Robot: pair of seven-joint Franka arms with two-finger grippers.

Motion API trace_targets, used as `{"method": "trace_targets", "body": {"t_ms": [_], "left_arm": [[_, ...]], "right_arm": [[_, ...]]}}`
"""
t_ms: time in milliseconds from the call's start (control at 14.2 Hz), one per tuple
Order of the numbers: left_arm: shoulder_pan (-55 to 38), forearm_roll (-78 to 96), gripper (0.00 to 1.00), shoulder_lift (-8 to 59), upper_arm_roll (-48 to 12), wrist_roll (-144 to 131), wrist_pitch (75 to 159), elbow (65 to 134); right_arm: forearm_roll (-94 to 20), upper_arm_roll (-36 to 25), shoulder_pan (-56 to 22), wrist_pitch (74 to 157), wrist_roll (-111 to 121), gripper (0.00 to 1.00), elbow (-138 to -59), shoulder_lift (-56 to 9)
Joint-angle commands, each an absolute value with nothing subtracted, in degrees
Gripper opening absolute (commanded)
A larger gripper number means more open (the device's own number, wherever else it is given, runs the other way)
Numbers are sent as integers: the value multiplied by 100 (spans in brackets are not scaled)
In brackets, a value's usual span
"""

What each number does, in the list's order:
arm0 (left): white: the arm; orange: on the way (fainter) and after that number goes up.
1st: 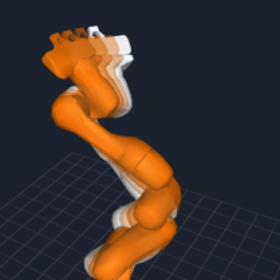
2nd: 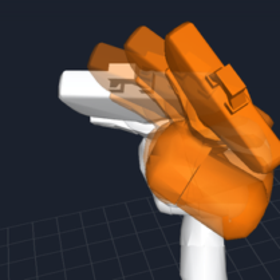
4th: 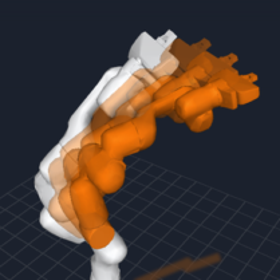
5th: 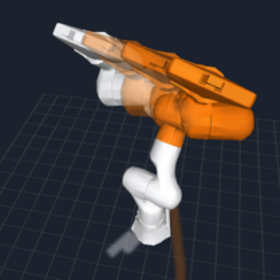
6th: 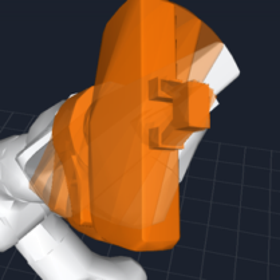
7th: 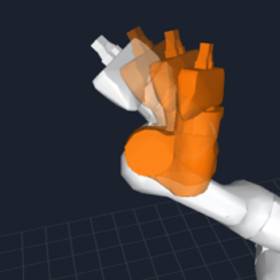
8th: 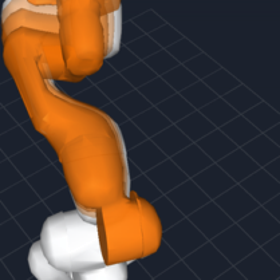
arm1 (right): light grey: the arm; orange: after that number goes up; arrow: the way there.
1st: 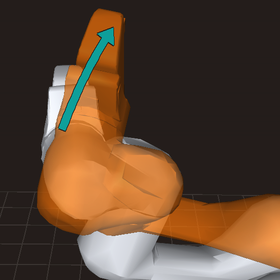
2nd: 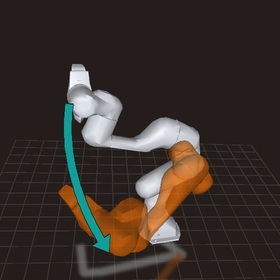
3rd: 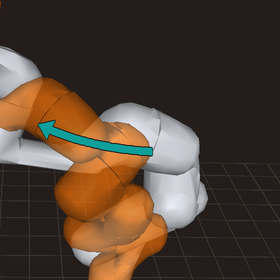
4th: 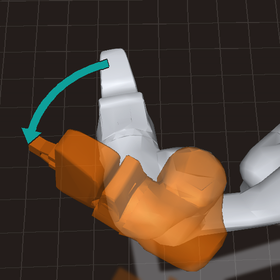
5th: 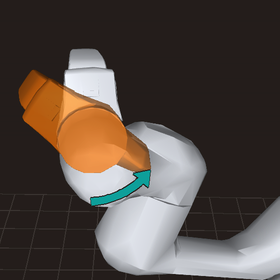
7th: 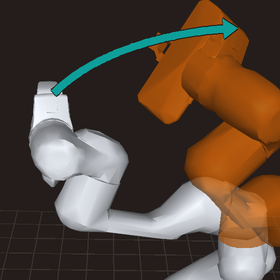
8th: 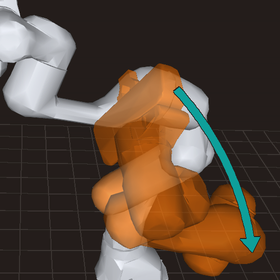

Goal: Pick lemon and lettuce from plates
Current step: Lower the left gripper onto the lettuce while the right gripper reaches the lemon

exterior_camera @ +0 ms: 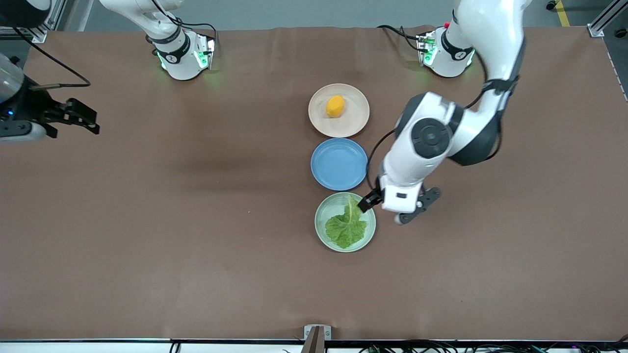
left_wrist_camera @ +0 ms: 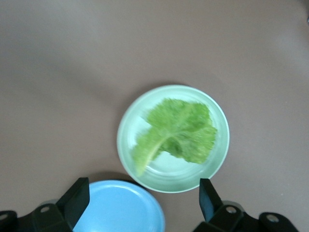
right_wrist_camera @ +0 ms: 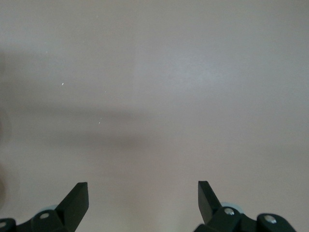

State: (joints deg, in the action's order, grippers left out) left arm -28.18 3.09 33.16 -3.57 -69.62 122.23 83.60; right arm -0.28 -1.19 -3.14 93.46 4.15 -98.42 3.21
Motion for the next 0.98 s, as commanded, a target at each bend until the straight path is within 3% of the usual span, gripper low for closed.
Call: {"method": "trace_targets", "body": {"t_ms": [0, 352, 633, 915], "left_arm": [[-3084, 369, 100, 4024, -316, -7714, 12672, 7919], [-3155, 413, 100, 4490, -316, -8973, 13622, 7919], [-3199, 404, 99, 4754, -316, -9193, 13772, 7928], [-3225, 404, 79, 4939, -316, -9220, 13939, 7928]], "right_arm": [[44, -141, -553, 9168, 396, 100, -9729, -26], [-96, -132, -1544, 9052, -1840, 100, -9887, -18], [-615, -132, -2449, 9324, -4109, 100, -10028, -18], [-615, -132, -3750, 10455, -5929, 100, -10721, -18]]}}
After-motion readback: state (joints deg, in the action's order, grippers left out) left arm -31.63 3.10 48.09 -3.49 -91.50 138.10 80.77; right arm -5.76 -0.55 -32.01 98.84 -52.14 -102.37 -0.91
